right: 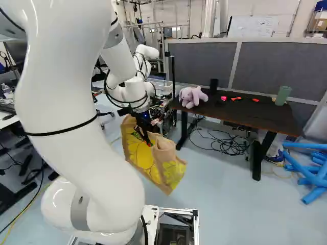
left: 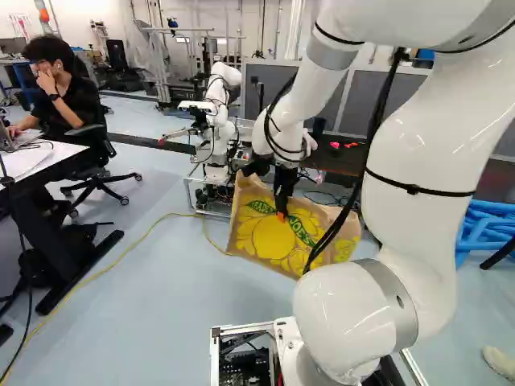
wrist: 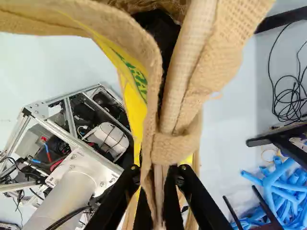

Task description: Pick up the bag on the ground and place it on the table

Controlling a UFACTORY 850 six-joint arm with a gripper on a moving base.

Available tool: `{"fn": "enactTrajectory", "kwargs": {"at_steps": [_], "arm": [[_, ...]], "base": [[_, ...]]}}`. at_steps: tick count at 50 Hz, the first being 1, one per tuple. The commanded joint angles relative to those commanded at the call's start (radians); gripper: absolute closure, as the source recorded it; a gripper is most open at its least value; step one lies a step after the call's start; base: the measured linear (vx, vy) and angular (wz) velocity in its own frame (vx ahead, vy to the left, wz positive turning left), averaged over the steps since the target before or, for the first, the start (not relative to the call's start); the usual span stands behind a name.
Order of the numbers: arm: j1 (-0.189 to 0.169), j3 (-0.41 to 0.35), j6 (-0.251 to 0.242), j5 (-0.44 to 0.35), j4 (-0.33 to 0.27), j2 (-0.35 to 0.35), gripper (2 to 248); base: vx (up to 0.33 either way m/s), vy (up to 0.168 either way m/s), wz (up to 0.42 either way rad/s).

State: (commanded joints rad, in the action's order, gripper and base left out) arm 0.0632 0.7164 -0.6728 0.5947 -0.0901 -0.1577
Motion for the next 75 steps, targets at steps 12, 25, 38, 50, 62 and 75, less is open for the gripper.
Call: {"fn": "enactTrajectory", "kwargs": {"at_steps": [12, 25, 38, 50, 62, 75], "arm": [[-0.001, -0.001, 0.0, 0.012, 0.015, 0.047, 228], [-0.003, -0.001, 0.0, 0.016, 0.027, 0.096, 228], [-0.005, 0.009, 0.0, 0.035, 0.038, 0.135, 228], [-0.007, 0.033, 0.0, 0.073, 0.048, 0.156, 228], [-0.009, 0.064, 0.0, 0.117, 0.059, 0.17, 228], [-0.011, 0.097, 0.0, 0.18, 0.07, 0.185, 228]], "base": [[0.0, 0.0, 0.0], [0.0, 0.0, 0.0], [0.0, 0.0, 0.0], [0.0, 0.0, 0.0], [0.0, 0.0, 0.0], [0.0, 0.0, 0.0]]}}
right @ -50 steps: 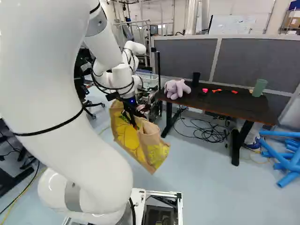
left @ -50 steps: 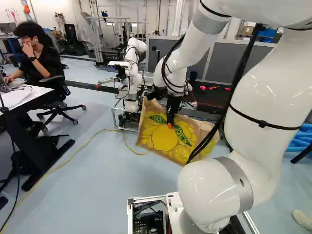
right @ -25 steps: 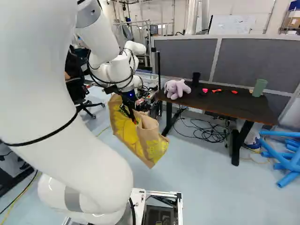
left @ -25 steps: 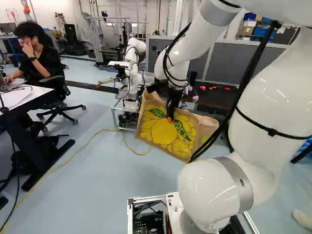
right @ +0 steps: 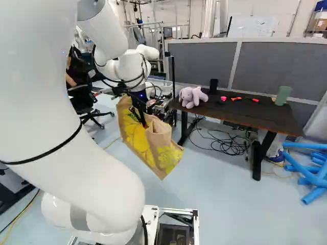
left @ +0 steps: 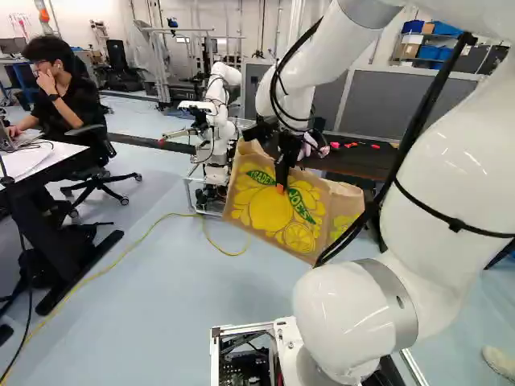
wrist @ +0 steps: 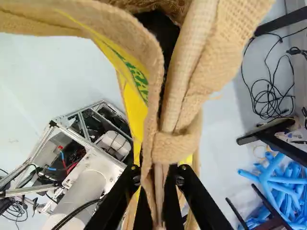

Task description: Pick up the bag on the ground and place it on the table

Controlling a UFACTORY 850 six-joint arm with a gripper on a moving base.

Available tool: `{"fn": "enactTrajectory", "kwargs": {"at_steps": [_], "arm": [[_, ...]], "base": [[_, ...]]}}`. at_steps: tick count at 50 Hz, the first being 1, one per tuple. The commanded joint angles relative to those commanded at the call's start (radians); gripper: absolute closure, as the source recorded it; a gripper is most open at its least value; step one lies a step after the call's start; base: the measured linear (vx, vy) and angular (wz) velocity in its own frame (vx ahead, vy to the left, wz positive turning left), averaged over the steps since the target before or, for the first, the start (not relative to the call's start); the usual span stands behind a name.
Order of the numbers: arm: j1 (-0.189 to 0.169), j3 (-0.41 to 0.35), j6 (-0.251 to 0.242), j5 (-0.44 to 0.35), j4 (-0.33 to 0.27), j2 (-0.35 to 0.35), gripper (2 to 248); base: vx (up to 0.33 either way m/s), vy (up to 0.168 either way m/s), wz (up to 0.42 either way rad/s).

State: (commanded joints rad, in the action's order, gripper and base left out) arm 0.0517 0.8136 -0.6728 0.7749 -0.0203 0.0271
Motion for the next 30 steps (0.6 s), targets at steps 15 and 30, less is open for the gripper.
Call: {"fn": "enactTrajectory", "kwargs": {"at_steps": [15, 30], "arm": [[-0.002, 0.037, 0.0, 0.077, 0.013, 0.018, 228], [-0.005, 0.074, 0.0, 0.156, 0.026, 0.037, 228]], "base": [[0.0, 0.0, 0.0], [0.0, 0.0, 0.0]]}}
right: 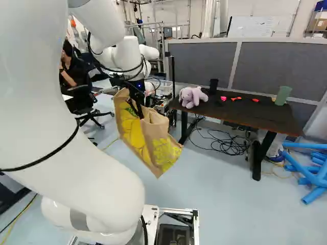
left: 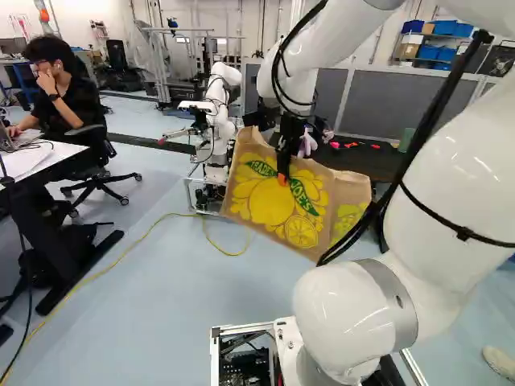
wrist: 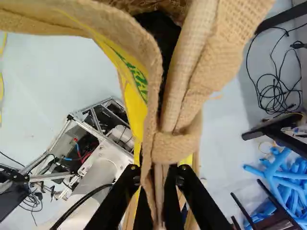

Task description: Pick up the bag on the ground and place it on the table

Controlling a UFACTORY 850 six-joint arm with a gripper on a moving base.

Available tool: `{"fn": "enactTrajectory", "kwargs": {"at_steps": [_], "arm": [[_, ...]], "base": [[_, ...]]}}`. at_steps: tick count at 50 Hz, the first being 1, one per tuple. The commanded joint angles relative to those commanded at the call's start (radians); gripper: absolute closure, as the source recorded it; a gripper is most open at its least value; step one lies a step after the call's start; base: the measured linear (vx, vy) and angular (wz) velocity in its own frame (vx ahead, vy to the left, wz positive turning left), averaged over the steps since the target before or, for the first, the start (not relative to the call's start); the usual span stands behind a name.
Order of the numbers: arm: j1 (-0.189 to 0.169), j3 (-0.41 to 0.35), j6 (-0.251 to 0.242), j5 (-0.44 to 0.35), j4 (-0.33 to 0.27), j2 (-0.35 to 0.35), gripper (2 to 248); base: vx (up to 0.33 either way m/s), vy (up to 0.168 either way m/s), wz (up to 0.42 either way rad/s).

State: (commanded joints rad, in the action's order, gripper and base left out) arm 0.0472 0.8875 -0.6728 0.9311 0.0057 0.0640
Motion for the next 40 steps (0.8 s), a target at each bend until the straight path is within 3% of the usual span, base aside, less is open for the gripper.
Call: {"fn": "enactTrajectory", "kwargs": {"at_steps": [40], "arm": [[-0.014, 0.108, 0.0, 0.182, 0.028, 0.041, 228]], "base": [[0.0, 0.0, 0.0]]}}
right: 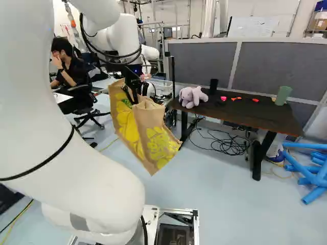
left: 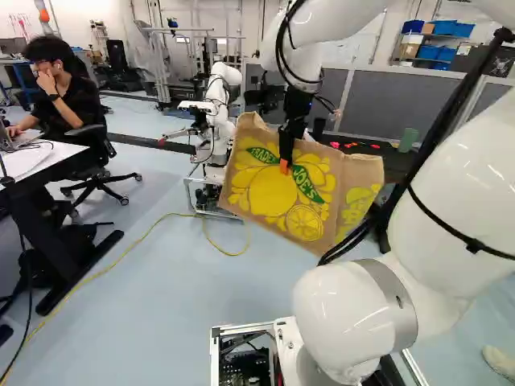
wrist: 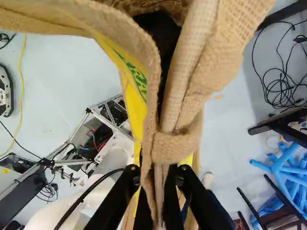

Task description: Pick up the bag on the ground and place it on the table

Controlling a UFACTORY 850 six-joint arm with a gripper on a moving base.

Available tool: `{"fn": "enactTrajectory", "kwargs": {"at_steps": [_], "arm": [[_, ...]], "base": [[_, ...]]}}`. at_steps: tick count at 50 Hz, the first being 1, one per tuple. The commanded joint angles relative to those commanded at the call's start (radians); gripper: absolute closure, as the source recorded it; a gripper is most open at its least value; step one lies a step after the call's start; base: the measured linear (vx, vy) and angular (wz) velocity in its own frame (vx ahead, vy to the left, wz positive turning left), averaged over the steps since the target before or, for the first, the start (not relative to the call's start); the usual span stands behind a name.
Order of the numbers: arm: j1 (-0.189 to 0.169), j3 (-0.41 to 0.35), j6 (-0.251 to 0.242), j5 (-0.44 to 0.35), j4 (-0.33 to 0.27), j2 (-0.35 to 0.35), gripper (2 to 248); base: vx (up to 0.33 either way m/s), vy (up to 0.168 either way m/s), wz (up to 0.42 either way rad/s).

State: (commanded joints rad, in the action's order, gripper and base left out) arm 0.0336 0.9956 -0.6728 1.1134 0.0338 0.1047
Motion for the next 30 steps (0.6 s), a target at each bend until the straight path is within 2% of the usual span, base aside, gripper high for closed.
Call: {"fn": "enactTrajectory", "kwargs": {"at_steps": [30], "arm": [[-0.003, 0.024, 0.0, 0.006, 0.0, 0.001, 228]], "base": [[-0.001, 0.0, 0.0]]}}
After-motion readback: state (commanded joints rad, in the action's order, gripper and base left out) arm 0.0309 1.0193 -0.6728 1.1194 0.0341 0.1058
